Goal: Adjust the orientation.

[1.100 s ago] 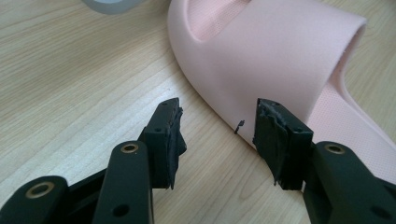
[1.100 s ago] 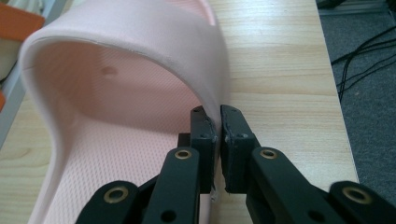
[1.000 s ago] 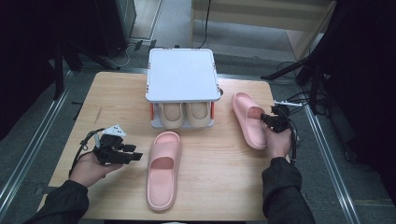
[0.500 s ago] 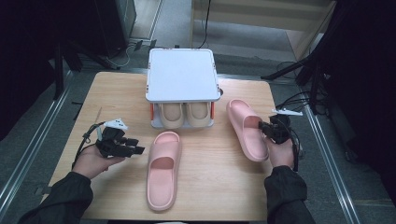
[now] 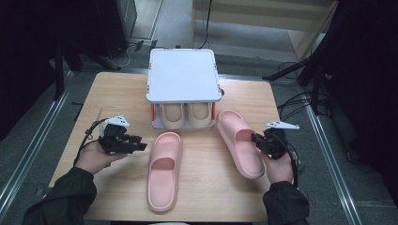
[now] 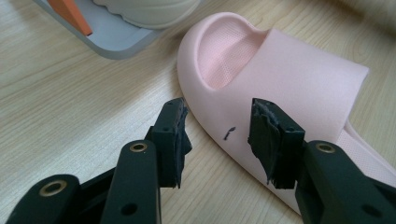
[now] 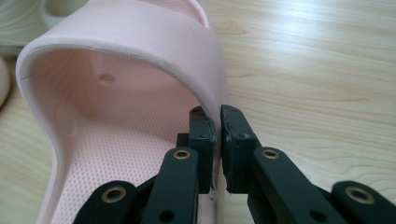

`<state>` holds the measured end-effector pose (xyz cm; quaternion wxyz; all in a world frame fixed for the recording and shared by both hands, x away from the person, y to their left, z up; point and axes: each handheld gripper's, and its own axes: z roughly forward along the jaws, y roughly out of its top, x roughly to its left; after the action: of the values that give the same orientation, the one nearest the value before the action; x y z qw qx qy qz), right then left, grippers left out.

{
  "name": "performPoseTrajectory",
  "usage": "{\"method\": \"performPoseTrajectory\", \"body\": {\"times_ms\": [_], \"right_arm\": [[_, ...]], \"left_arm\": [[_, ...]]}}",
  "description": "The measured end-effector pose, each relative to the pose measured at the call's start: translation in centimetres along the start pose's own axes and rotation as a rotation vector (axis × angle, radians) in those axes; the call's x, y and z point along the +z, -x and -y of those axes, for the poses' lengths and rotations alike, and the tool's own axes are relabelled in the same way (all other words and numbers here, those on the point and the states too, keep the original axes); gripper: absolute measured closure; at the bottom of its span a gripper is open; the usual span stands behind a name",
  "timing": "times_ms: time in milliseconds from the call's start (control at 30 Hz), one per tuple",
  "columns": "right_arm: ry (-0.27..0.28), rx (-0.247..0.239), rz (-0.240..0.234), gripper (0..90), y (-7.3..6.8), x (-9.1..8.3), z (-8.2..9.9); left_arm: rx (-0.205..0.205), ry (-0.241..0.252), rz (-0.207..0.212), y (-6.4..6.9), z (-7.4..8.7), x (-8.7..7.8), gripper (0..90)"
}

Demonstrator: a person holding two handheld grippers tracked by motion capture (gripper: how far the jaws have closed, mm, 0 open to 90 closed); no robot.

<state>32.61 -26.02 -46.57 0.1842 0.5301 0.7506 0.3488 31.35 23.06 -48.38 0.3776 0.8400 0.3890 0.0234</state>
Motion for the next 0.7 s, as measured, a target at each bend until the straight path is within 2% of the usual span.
{"method": "performPoseTrajectory", "body": {"times_ms": [33,100,167,200,300,500,700], "right_arm": [[-0.002,-0.008,-0.017,84.4,-0.7,-0.3,0.3],[-0.003,-0.011,-0.026,84.2,-1.0,-0.4,0.5],[-0.006,-0.020,-0.068,83.6,-2.1,-0.7,0.8],[-0.006,-0.020,-0.068,83.6,-2.1,-0.7,0.8],[-0.010,-0.049,-0.091,83.4,-3.4,-0.8,1.1],[-0.049,-0.121,-0.120,83.4,-5.9,0.3,1.5],[-0.077,-0.168,-0.120,82.8,-7.3,1.5,1.5]], "left_arm": [[-0.005,0.000,0.001,0.0,0.0,0.1,55.1],[-0.006,-0.001,0.000,0.0,0.0,0.1,55.1],[-0.010,0.000,0.003,0.0,-0.1,0.1,54.9],[-0.008,-0.003,0.005,0.0,0.0,0.1,54.9],[0.000,-0.014,0.003,0.0,0.0,0.2,54.9],[0.004,-0.015,0.004,0.2,-0.1,0.3,54.9],[0.010,-0.022,0.005,0.2,-0.1,0.4,54.9]]}}
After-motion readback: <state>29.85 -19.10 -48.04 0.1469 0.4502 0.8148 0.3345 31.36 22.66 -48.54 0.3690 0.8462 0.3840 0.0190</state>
